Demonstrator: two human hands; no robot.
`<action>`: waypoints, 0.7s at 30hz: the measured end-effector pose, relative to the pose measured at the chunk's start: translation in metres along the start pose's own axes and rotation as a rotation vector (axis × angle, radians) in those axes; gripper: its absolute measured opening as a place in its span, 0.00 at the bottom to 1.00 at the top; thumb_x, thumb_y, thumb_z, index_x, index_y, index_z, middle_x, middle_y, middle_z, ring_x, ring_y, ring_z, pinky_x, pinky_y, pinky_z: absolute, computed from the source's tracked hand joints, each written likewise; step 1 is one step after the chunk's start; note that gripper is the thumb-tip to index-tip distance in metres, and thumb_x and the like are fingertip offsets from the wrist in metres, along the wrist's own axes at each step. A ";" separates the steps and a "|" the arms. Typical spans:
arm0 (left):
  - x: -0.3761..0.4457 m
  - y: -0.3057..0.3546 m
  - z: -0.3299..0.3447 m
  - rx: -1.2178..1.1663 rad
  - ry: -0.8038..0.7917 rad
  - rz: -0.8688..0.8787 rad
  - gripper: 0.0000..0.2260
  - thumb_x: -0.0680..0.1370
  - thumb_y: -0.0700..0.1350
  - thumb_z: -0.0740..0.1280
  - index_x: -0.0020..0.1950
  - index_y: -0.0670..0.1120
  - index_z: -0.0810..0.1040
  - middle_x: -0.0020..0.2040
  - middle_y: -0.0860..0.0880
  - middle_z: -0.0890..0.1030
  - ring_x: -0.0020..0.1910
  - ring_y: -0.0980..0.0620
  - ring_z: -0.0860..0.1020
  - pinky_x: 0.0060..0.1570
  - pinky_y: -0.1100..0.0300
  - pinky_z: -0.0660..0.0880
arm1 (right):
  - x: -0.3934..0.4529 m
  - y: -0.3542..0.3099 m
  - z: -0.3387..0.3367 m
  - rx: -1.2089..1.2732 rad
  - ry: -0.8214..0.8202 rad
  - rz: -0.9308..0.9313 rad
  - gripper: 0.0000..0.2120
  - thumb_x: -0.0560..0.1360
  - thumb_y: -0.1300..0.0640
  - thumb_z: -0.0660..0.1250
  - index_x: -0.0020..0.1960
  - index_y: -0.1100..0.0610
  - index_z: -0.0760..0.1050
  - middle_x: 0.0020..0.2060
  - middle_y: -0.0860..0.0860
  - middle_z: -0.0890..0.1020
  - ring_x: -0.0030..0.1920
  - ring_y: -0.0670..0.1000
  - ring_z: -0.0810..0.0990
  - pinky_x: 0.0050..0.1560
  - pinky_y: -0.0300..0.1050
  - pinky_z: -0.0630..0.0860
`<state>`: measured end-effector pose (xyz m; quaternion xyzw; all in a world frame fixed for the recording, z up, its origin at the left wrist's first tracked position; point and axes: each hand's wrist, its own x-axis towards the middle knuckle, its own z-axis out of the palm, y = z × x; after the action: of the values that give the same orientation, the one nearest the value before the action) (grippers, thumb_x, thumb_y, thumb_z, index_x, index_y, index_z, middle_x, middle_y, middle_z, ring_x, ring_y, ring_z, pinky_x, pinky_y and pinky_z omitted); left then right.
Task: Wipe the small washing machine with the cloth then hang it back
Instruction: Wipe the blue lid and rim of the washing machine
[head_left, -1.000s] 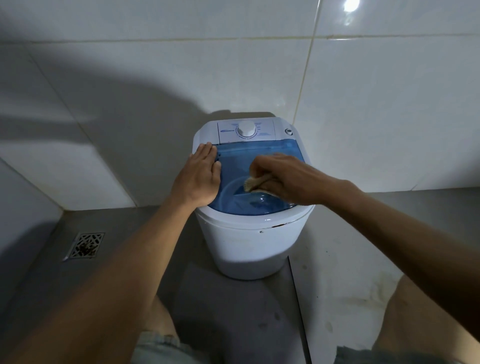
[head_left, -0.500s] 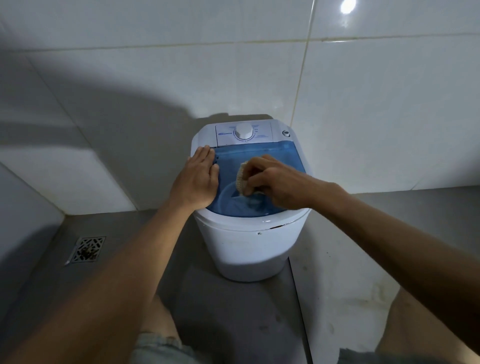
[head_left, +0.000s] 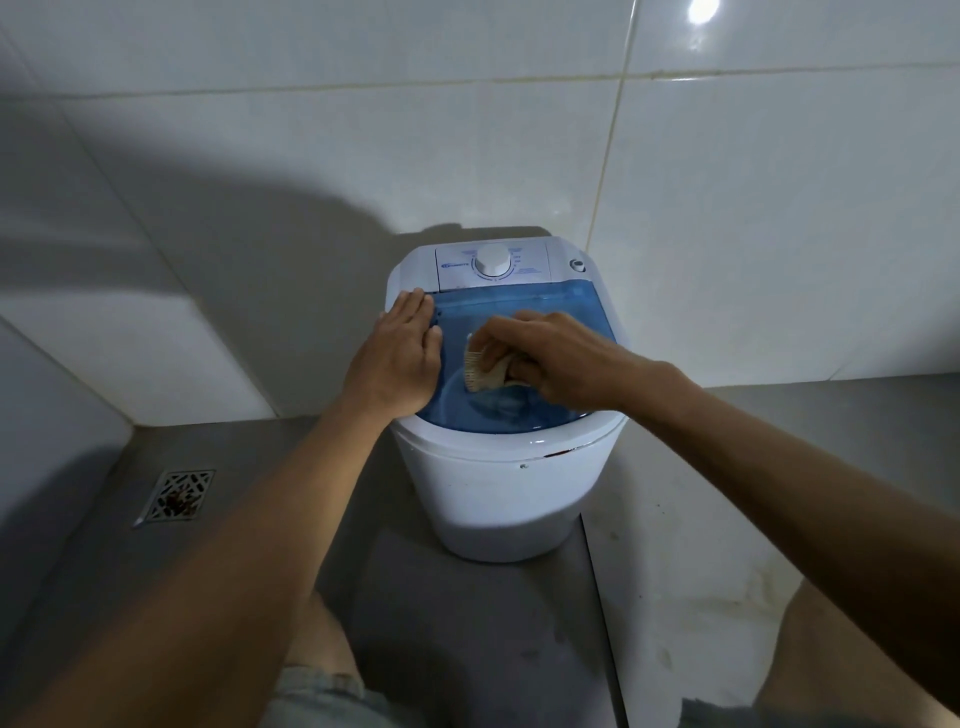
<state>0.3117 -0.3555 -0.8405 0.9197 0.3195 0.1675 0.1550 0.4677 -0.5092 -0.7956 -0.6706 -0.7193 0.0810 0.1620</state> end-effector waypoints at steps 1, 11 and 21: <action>0.001 -0.001 0.000 -0.001 -0.002 -0.005 0.23 0.83 0.47 0.49 0.77 0.42 0.56 0.79 0.46 0.55 0.78 0.50 0.52 0.77 0.52 0.50 | -0.004 0.005 -0.005 -0.008 -0.017 0.006 0.22 0.77 0.66 0.67 0.67 0.49 0.70 0.56 0.52 0.77 0.52 0.54 0.78 0.53 0.49 0.77; 0.001 0.003 -0.002 -0.021 0.033 0.024 0.21 0.83 0.45 0.52 0.75 0.40 0.61 0.76 0.44 0.62 0.76 0.48 0.57 0.75 0.50 0.54 | -0.003 0.003 0.002 0.053 0.071 -0.008 0.19 0.76 0.64 0.69 0.64 0.51 0.75 0.53 0.52 0.82 0.52 0.53 0.79 0.54 0.51 0.78; 0.002 -0.003 0.000 -0.024 0.002 0.012 0.22 0.83 0.46 0.50 0.76 0.41 0.59 0.78 0.44 0.59 0.77 0.48 0.55 0.76 0.48 0.54 | -0.025 0.021 -0.015 0.071 0.049 0.017 0.15 0.76 0.60 0.71 0.62 0.52 0.76 0.54 0.47 0.83 0.53 0.47 0.80 0.56 0.47 0.78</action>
<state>0.3123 -0.3521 -0.8414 0.9195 0.3120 0.1733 0.1646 0.4936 -0.5338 -0.7912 -0.6725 -0.7060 0.0913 0.2025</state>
